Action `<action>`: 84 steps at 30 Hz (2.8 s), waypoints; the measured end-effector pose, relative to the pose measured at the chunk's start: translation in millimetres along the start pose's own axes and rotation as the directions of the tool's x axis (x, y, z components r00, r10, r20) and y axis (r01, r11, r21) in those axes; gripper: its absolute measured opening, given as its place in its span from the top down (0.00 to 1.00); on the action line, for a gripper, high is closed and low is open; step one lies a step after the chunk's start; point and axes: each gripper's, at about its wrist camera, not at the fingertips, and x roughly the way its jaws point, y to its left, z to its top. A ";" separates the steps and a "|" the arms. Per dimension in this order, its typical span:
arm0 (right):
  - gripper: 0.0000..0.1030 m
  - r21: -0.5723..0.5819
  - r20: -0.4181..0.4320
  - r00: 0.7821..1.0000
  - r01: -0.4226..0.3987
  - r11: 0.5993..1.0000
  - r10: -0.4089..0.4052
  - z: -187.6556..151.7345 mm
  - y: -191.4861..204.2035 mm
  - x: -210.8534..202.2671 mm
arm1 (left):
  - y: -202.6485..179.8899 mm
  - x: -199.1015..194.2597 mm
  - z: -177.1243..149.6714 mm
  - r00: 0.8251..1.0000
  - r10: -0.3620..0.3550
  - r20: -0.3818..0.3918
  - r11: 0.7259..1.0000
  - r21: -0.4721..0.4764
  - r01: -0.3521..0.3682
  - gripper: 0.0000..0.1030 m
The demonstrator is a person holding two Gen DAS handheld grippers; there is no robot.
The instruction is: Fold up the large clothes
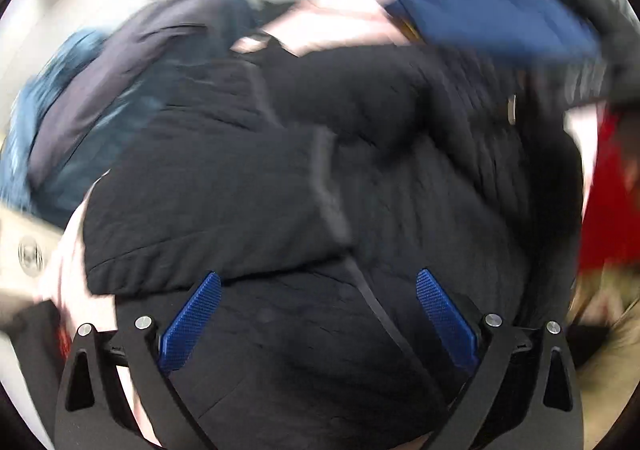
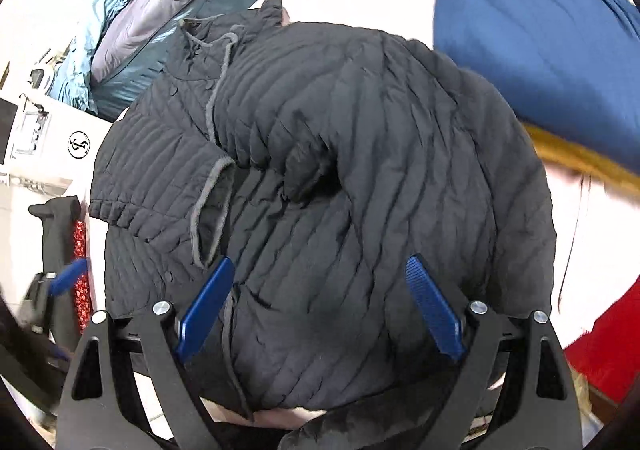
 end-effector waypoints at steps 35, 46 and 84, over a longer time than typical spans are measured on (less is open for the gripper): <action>0.14 0.132 -0.002 0.992 0.125 0.983 -0.125 -51.6 -47.0 -4.8 | 159.2 -44.6 -83.3 0.991 0.133 0.004 0.847 -0.520 -0.112 0.13; 0.14 0.223 0.051 0.963 0.247 0.943 -0.264 -83.1 -96.4 -47.4 | 36.5 63.1 26.1 0.982 0.186 -0.043 0.978 -0.091 -0.189 0.10; 0.91 -0.251 0.121 0.945 0.325 0.912 -0.304 -33.1 -8.2 -92.5 | 324.5 -10.1 -227.4 0.937 0.183 -0.297 0.207 -0.920 -0.332 0.12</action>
